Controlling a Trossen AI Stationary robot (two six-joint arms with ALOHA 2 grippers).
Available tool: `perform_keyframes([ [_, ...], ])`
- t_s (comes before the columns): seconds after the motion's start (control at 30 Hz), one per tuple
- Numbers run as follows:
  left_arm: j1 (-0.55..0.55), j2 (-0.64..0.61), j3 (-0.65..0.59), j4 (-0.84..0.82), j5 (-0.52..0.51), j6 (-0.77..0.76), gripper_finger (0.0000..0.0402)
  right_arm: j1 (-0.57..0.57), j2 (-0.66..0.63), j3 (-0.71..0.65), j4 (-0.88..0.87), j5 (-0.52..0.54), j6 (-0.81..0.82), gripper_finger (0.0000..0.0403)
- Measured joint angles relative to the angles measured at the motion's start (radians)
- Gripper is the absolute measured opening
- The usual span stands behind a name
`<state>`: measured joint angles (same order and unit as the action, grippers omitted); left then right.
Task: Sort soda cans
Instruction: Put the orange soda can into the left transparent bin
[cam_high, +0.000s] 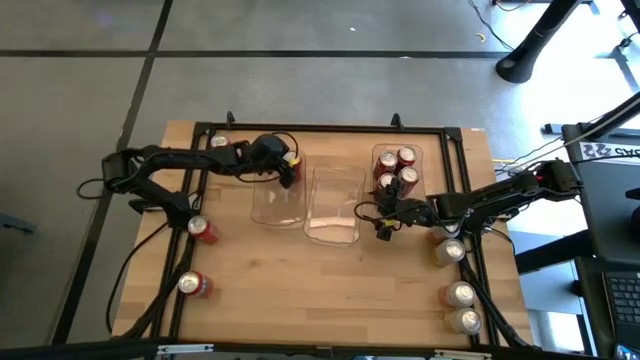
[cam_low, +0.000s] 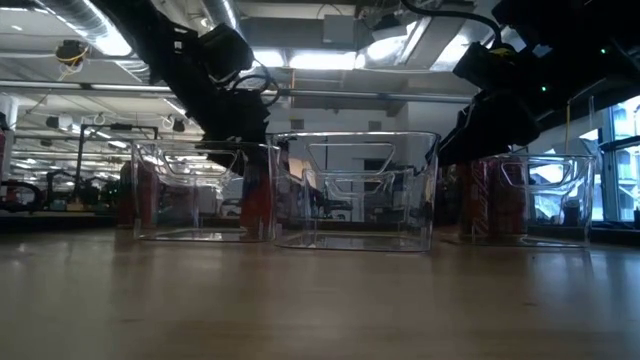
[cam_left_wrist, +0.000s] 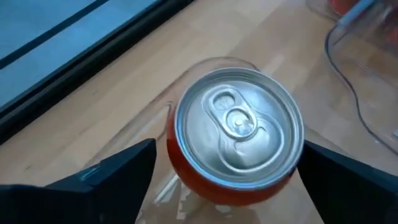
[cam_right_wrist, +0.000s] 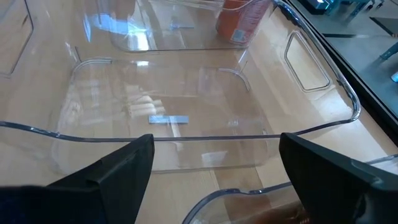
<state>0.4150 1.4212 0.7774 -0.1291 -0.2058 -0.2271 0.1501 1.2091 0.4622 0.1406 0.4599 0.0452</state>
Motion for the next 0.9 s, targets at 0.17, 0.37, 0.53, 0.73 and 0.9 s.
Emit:
perform_keyframes([
  [0.17, -0.003, -0.009, 0.005, -0.025, 0.0, -0.001, 0.0378, 0.0, 0.0, 0.0, -0.001, 0.0, 0.0, 0.0347],
  [0.37, -0.003, -0.086, 0.104, -0.244, 0.0, -0.026, 0.0379, 0.0, 0.0, 0.0, -0.003, 0.0, 0.0, 0.0347],
  [0.53, -0.003, -0.169, 0.202, -0.451, -0.006, -0.064, 0.0379, 0.0, 0.0, 0.0, -0.003, 0.0, -0.001, 0.0347],
  [0.73, 0.003, -0.247, 0.278, -0.67, -0.16, -0.134, 0.0379, 0.0, 0.0, 0.0, -0.002, 0.0, -0.001, 0.0347],
  [0.9, 0.048, -0.263, 0.304, -0.843, -0.305, -0.211, 0.0379, 0.0, 0.0, 0.0, -0.002, 0.0, -0.001, 0.0347],
])
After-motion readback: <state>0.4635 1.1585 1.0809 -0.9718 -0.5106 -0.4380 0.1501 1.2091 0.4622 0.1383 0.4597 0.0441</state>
